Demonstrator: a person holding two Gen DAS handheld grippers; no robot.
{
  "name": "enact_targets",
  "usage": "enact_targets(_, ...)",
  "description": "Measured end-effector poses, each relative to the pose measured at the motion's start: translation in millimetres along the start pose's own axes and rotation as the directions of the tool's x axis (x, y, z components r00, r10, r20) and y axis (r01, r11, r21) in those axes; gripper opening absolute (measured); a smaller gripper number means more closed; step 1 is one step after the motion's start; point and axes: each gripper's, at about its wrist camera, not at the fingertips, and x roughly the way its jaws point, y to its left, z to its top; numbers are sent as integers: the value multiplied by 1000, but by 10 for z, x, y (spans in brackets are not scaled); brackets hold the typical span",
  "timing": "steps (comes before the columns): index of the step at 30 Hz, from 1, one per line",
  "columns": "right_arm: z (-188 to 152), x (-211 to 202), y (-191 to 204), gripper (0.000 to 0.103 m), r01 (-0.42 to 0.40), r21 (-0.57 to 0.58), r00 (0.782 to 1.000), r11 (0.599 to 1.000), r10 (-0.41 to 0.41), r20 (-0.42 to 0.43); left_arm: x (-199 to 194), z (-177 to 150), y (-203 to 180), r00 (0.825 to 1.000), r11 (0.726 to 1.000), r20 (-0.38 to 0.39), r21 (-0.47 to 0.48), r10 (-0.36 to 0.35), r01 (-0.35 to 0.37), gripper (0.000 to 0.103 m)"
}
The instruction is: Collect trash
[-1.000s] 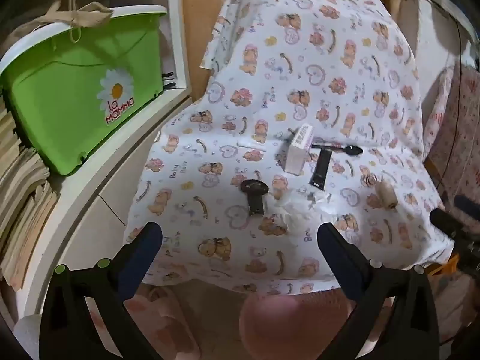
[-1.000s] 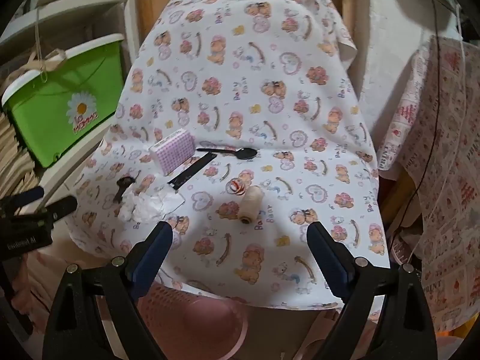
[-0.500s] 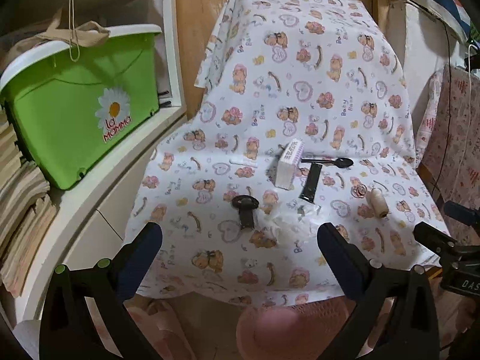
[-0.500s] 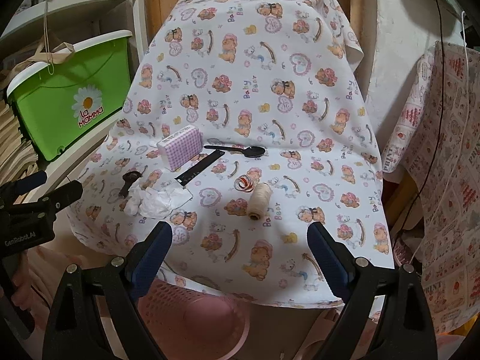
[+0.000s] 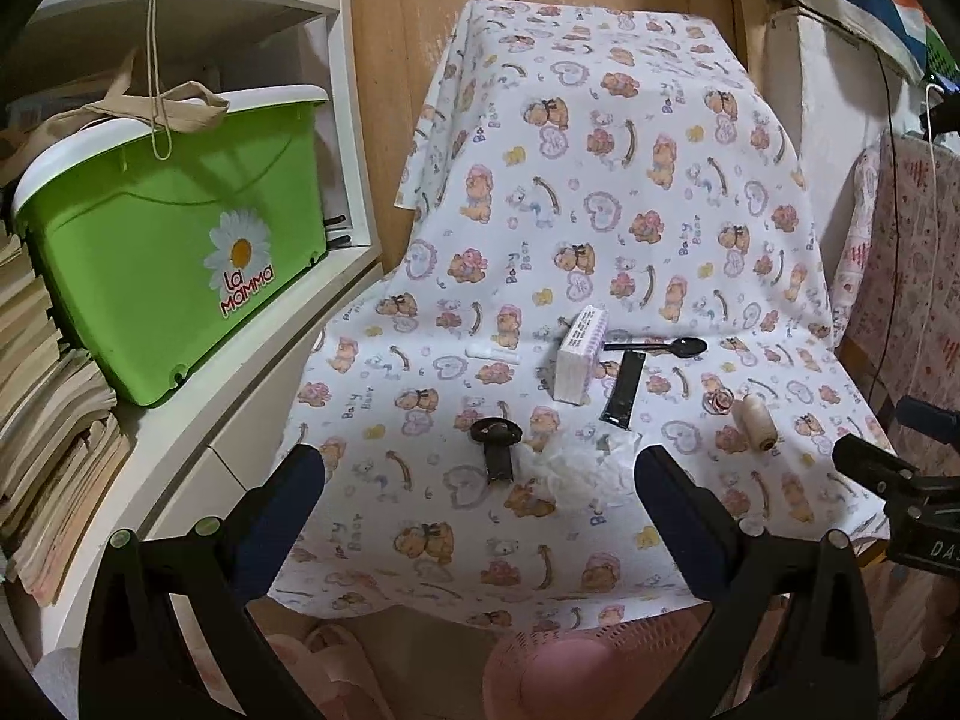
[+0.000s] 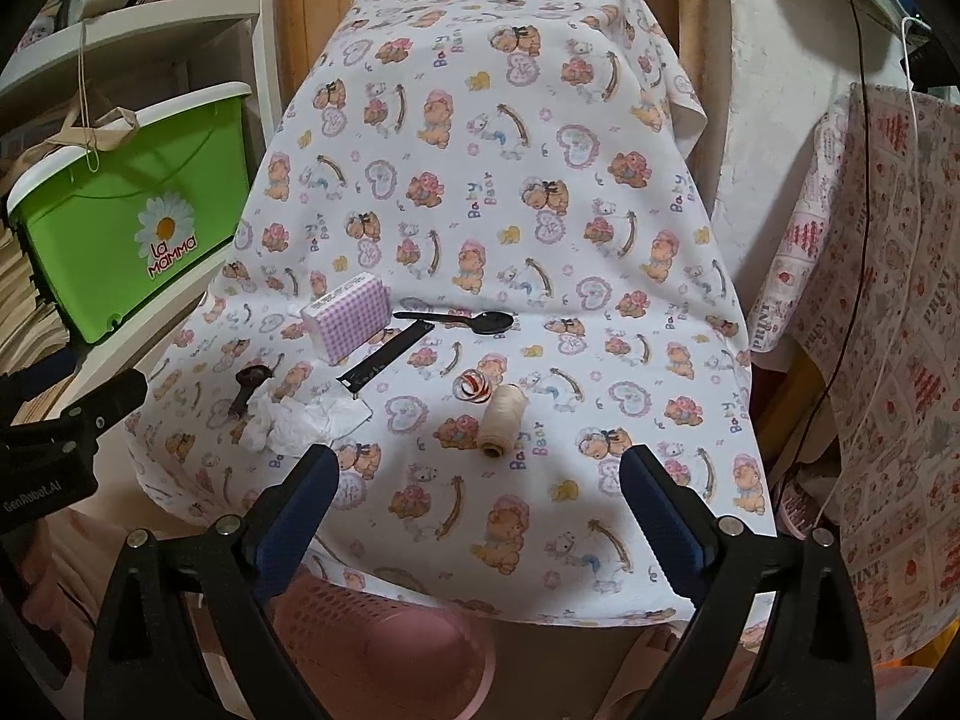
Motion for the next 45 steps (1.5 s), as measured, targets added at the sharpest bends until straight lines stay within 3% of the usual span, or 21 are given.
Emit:
enact_targets(2,-3,-11,5,103,3,-3,1000,1000,-3,8,-3,-6,-11,1000,1000,2,2,-1,1,103)
enact_targets(10,-4,-40,19,103,2,-14,1000,1000,-1,23,-36,-29,-104,997,996,42,59,64,-67,102)
enact_targets(26,-11,-26,30,103,26,-35,999,999,-25,30,-18,21,-70,1000,1000,26,20,16,-17,102)
enact_targets(45,-14,-54,-19,103,25,-18,999,1000,-25,23,-35,8,-63,998,999,37,21,46,-47,102)
